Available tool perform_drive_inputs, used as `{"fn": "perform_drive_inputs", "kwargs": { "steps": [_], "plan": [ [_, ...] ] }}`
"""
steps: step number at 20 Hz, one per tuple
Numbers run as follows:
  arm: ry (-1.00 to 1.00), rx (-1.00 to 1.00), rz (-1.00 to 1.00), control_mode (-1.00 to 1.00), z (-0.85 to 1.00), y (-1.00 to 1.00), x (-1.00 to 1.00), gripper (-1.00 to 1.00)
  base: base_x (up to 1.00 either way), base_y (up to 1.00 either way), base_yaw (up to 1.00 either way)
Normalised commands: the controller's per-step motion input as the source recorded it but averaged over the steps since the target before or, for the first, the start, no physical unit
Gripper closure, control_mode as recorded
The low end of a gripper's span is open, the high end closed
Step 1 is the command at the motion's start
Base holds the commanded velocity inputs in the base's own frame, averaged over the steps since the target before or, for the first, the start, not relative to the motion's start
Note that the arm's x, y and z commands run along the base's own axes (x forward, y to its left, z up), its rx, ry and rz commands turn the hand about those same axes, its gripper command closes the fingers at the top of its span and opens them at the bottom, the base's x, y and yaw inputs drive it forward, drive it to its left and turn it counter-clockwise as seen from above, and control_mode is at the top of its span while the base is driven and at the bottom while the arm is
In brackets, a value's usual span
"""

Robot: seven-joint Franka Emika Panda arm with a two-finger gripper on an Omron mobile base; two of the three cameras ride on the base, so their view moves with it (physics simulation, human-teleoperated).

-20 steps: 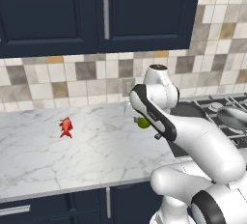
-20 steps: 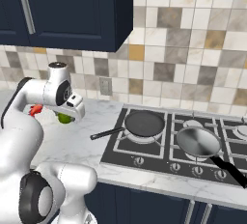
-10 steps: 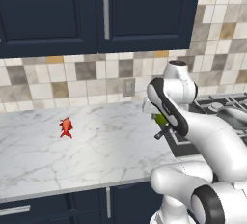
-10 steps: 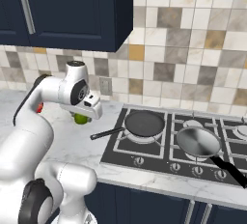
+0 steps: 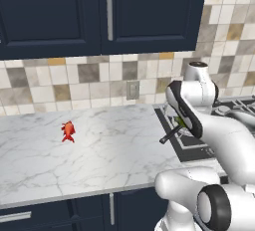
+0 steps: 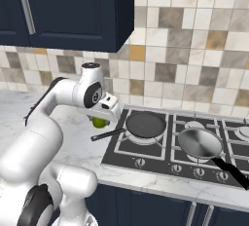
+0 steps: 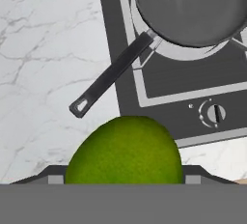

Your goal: Place both pans onto different burners. Then place the lime and the fish on different pans.

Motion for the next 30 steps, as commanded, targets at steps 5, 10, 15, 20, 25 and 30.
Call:
{"fn": "perform_drive_inputs", "kwargs": {
  "steps": [5,10,15,20,25,30],
  "plan": [
    [0.00,-0.01,-0.01,-1.00,0.00,-0.79,0.00,1.00,0.00,0.00,0.00],
    [0.00,0.00,-0.03,-1.00,0.00,-0.76,0.06,1.00,0.00,0.00,0.00],
    [0.00,0.00,-0.02,-1.00,0.00,-0.67,0.14,1.00,0.00,0.00,0.00],
    [0.00,0.00,-0.01,-1.00,-0.02,-0.59,0.21,1.00,0.00,0.00,0.00],
    [0.00,0.00,-0.01,-1.00,-0.01,-0.58,0.21,1.00,0.00,0.00,0.00],
    [0.00,0.00,-0.02,-1.00,-0.04,-0.52,0.25,1.00,0.00,0.00,0.00]
  ]
}}
